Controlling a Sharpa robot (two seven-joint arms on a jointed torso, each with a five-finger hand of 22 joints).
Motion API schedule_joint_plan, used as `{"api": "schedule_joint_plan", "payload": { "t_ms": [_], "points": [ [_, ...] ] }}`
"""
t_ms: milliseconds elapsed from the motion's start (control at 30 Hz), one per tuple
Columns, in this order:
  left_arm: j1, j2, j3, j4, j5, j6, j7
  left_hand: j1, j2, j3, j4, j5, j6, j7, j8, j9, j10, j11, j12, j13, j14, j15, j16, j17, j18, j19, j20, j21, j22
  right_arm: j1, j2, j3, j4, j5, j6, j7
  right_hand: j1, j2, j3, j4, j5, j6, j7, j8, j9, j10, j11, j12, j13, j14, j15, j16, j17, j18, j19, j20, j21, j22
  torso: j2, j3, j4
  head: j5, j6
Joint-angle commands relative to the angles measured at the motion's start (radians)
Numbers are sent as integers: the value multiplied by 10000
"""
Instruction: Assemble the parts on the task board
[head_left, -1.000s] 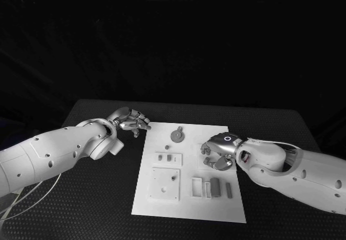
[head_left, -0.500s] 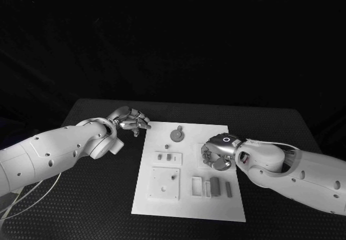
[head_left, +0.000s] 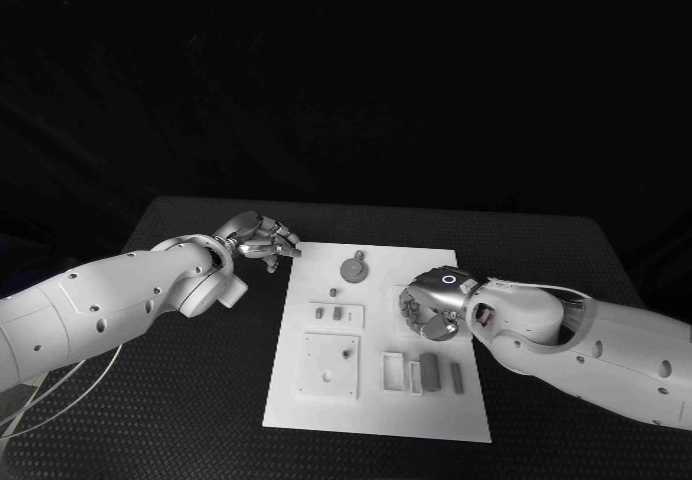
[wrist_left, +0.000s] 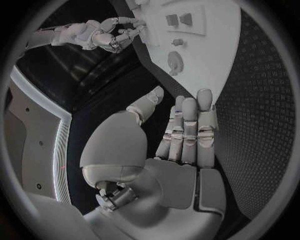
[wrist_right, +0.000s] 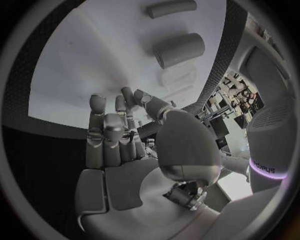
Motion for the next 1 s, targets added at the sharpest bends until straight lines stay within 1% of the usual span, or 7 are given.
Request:
{"api": "schedule_joint_plan", "payload": {
  "t_ms": [33,200,267,433,500,900,1000],
  "points": [
    [5,9,6,15,-9,103,48,-93,46,-55,27,-38,4,96,64,-15,-143,81,36,10,77,-8,-48,15,796,45,1,-68,15,-34,37,-15,2,-110,-57,72,-35,100,9,-55,30,40,2,15,12,60,1,36,15,19,-54,56,-13,381,-9,-50,25,221,3,-7,4,-2,-4],
    [5,7,6,17,-10,99,48,-95,47,-55,28,-38,2,96,65,-16,-146,81,38,11,77,-8,-49,15,797,46,1,-70,16,-39,48,-16,8,-147,-66,47,-37,155,32,-76,36,45,0,9,17,70,-5,23,46,18,-61,54,-19,381,-9,-53,26,219,0,-7,5,-7,-9],
    [5,8,6,17,-10,101,49,-95,48,-55,28,-38,1,96,65,-16,-146,81,38,11,77,-8,-49,15,797,46,1,-71,17,-42,46,-16,23,-228,-118,13,3,261,68,-147,35,78,-14,19,32,101,-18,18,90,19,-74,57,-22,381,-10,-61,30,221,-2,-11,2,-10,-8],
    [5,9,6,16,-10,99,51,-95,49,-55,29,-38,0,96,66,-17,-148,81,40,11,77,-8,-49,16,797,47,1,-73,18,-62,37,-16,78,-529,-362,-102,263,925,194,-738,34,529,-186,254,229,606,-228,217,423,20,-279,85,-19,381,0,-75,77,227,0,-4,1,-11,-14],
    [5,10,6,15,-10,93,54,-95,50,-54,29,-37,-1,96,67,-17,-148,81,41,12,77,-8,-49,16,797,47,1,-73,18,-66,35,-16,92,-616,-427,-131,279,1005,211,-800,39,608,-223,293,277,701,-274,255,512,23,-319,90,-20,381,10,-76,86,223,-1,-2,0,-13,-12],
    [4,18,6,-8,-10,89,61,-92,56,-52,29,-37,-3,97,70,-18,-151,81,45,13,79,-8,-49,17,799,51,0,-77,22,-85,-80,-6,388,-728,-1225,-225,369,997,260,-822,40,786,-309,355,395,889,-370,303,749,52,-413,140,-4,381,84,-120,159,231,-1,-1,3,-2,-13],
    [4,19,6,-12,-10,85,63,-91,57,-52,29,-38,-4,97,71,-18,-153,81,46,13,79,-9,-49,18,799,51,0,-79,23,-82,-149,68,547,-736,-1311,-226,371,990,261,-820,40,794,-313,356,402,896,-374,302,764,55,-417,145,-2,381,89,-123,166,232,-5,-2,-6,11,-5]
  ]
}}
